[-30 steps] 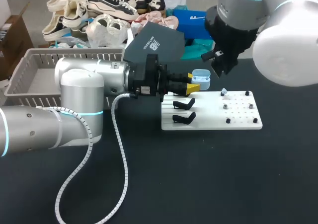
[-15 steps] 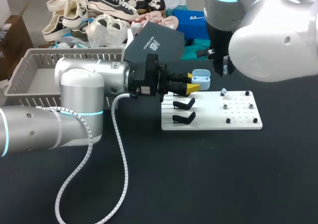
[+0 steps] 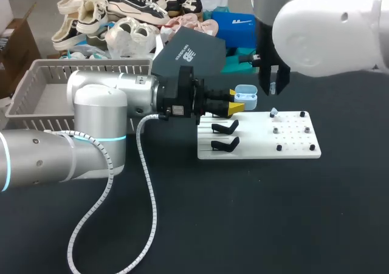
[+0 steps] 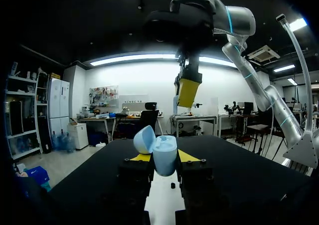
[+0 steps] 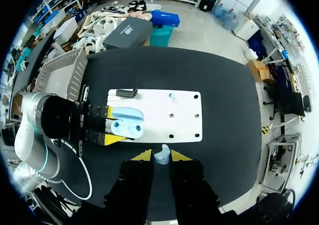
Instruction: Pick up each earbud case from the left stands, insert the matching earbuds, close the lid, and place the case in the box.
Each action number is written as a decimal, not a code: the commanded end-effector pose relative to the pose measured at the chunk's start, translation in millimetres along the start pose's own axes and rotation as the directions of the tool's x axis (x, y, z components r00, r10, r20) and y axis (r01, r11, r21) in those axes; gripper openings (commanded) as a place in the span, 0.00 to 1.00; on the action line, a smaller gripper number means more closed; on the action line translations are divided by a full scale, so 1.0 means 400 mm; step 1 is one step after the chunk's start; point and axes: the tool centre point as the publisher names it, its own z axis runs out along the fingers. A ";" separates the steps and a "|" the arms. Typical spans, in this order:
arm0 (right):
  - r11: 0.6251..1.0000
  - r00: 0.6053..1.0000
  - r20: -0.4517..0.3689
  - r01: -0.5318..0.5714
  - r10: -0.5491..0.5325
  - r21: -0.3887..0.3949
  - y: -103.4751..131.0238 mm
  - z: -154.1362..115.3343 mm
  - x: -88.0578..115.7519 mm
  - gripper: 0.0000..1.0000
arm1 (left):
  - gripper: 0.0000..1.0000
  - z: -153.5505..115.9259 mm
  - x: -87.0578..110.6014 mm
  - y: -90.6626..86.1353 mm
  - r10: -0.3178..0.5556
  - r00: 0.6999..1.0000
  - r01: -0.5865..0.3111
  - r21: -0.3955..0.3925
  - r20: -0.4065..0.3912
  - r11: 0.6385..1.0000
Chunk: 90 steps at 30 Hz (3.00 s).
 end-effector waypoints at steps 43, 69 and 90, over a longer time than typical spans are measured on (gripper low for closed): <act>0.944 0.948 0.012 -0.319 0.319 0.082 0.056 0.020 -0.025 0.00 | 0.00 0.000 0.001 0.002 0.000 1.000 0.000 0.002 -0.001 1.000; 0.868 0.866 0.062 -0.496 0.496 -0.014 0.109 0.027 -0.036 0.00 | 0.00 0.000 0.001 0.002 0.000 1.000 0.000 0.002 -0.001 1.000; 0.867 0.866 0.049 -0.496 0.497 -0.041 0.114 0.048 -0.051 0.00 | 0.00 0.000 0.001 0.002 0.000 1.000 0.000 0.002 -0.001 1.000</act>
